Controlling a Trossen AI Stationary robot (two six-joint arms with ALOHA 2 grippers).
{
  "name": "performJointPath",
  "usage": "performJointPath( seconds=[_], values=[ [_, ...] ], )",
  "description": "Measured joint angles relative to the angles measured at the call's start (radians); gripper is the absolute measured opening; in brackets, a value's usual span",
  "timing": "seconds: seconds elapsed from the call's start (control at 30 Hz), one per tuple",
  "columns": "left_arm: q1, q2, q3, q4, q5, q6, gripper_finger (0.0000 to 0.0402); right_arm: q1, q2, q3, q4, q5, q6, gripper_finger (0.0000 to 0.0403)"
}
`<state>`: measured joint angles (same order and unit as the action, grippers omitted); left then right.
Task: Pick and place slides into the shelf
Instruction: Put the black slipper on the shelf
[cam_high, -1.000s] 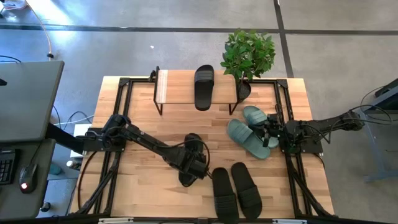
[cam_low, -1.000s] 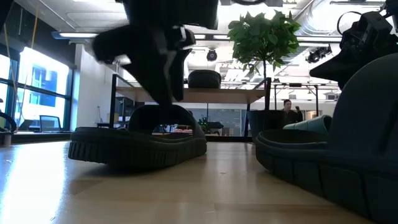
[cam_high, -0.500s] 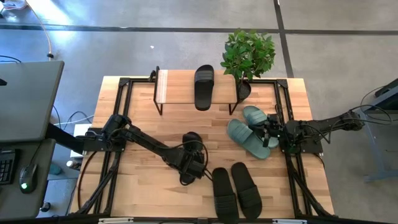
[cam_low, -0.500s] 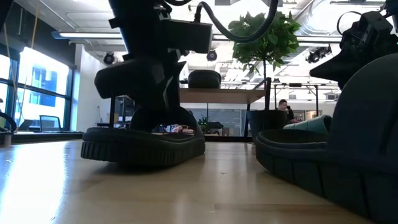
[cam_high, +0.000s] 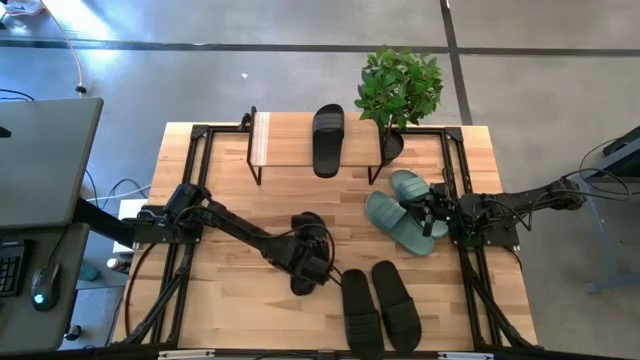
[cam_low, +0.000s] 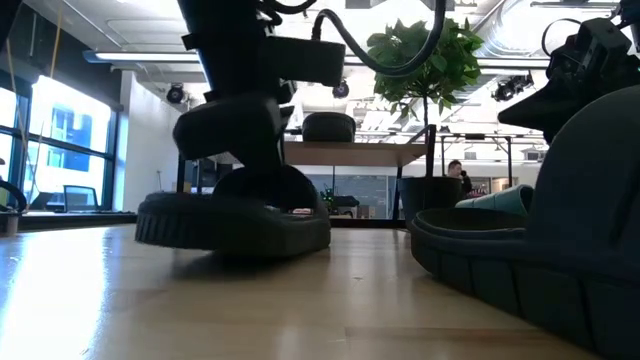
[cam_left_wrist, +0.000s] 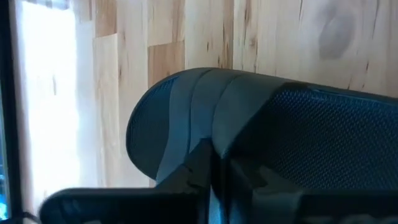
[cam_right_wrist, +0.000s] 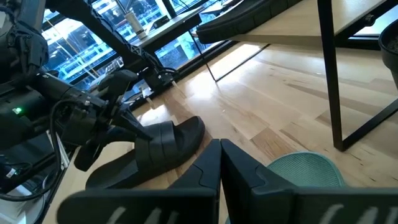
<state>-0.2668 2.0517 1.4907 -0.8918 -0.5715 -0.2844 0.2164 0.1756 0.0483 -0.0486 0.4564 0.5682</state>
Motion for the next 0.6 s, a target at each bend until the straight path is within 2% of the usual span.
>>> performJointPath(
  seconds=[0.13, 0.27, 0.43, 0.6],
  values=[
    [-0.002, 0.001, 0.034, -0.026, 0.003, 0.0, 0.0011, 0.0, 0.0, 0.0, 0.0, -0.001, 0.0, 0.0],
    [-0.003, 0.002, 0.16, -0.142, 0.011, -0.002, 0.0008, 0.0, 0.0, 0.0, 0.0, -0.004, 0.0, 0.0],
    [-0.003, 0.002, 0.43, -0.302, -0.034, 0.026, 0.0005, 0.0, 0.0, 0.0, 0.001, -0.005, 0.001, 0.0],
    [0.0, 0.002, 0.763, -0.393, -0.181, 0.087, 0.0003, 0.0, 0.0, 0.0, 0.008, -0.017, 0.001, 0.0]
  ],
)
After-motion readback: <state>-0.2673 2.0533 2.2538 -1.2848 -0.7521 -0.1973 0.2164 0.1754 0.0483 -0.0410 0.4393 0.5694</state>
